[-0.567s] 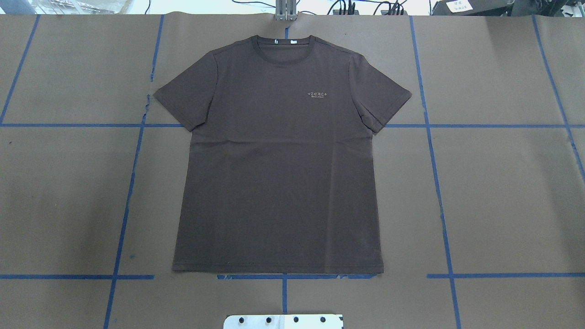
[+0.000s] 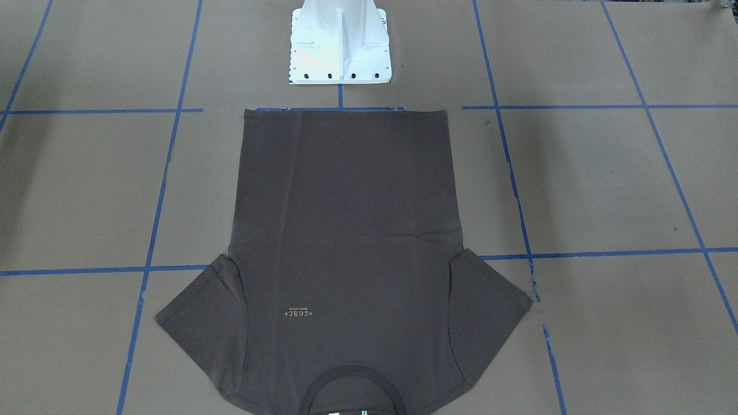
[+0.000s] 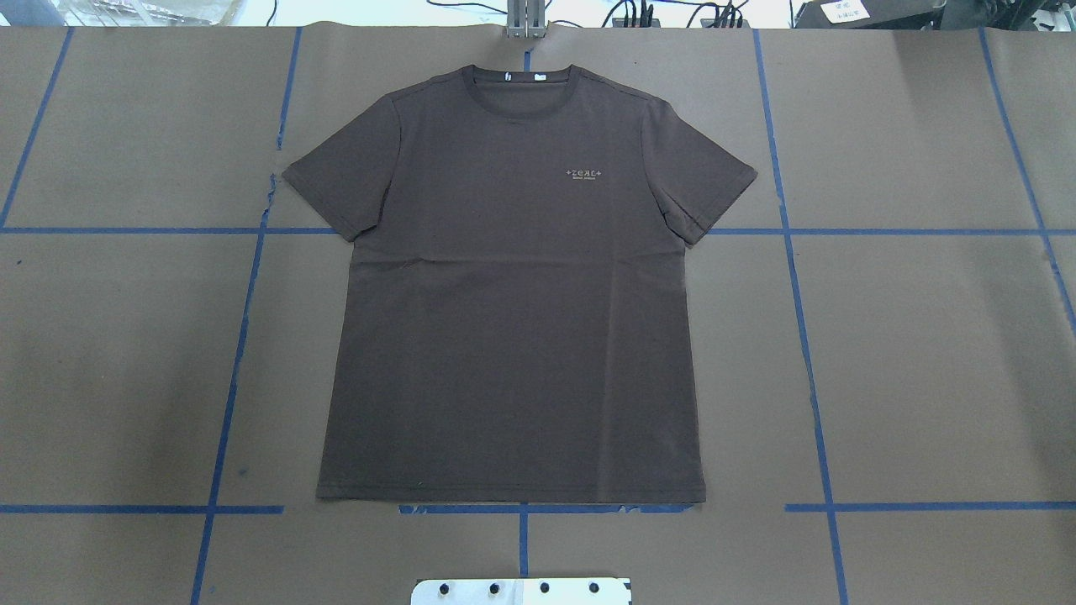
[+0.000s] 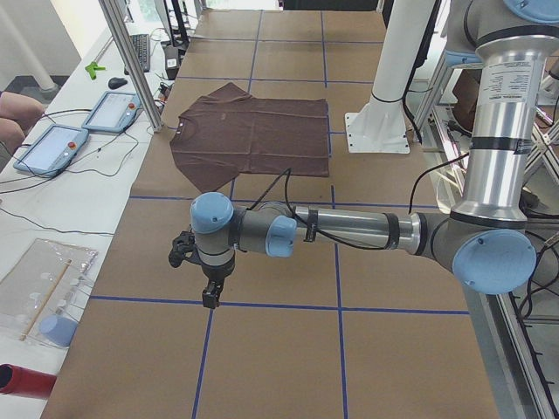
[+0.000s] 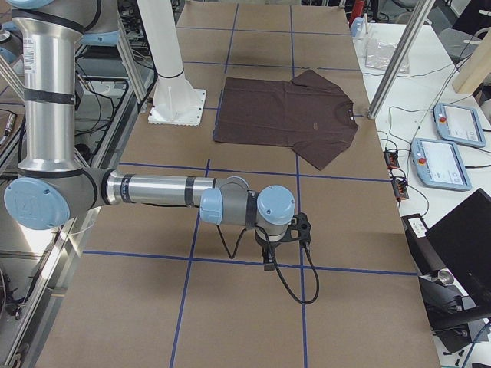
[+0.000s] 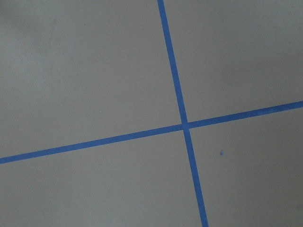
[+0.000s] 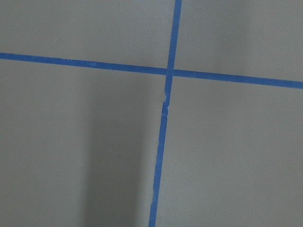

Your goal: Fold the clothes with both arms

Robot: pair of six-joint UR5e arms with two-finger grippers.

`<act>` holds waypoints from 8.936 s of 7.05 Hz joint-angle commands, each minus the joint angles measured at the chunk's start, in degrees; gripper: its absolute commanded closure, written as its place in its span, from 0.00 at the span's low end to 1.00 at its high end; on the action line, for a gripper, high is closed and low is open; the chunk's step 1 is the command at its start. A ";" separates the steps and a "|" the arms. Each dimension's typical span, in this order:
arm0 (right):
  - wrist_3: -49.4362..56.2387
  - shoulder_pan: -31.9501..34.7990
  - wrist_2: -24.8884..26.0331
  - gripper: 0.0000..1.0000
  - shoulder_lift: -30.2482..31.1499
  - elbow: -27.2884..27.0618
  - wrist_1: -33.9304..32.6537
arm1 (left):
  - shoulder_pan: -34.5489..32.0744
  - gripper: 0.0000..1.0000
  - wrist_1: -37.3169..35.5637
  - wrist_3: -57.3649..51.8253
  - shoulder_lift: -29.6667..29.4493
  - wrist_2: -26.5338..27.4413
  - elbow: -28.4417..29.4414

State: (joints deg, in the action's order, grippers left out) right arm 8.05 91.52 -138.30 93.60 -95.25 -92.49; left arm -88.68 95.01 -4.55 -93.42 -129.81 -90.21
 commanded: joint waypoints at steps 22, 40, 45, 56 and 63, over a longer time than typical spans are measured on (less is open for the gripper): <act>-55.96 -38.17 18.42 1.00 -42.53 37.07 32.73 | 2.55 0.00 14.33 11.85 -5.54 -3.43 -2.69; -60.97 -41.53 18.08 0.00 -49.96 22.22 14.80 | 11.02 0.00 18.27 34.15 -16.58 -0.55 1.18; -42.79 -28.34 5.67 0.00 -32.79 3.32 2.85 | 32.91 0.00 26.36 66.82 -22.48 21.46 4.39; -44.26 -29.03 6.11 0.00 -33.48 3.76 3.46 | 41.48 0.17 40.60 70.74 -27.61 32.34 23.94; -44.79 -29.55 6.20 0.00 -33.66 4.02 3.55 | 41.48 0.69 40.78 70.82 -27.69 32.26 23.94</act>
State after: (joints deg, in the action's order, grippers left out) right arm -36.76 61.93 -132.10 59.94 -91.29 -88.94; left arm -47.20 135.79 66.27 -121.08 -97.49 -66.27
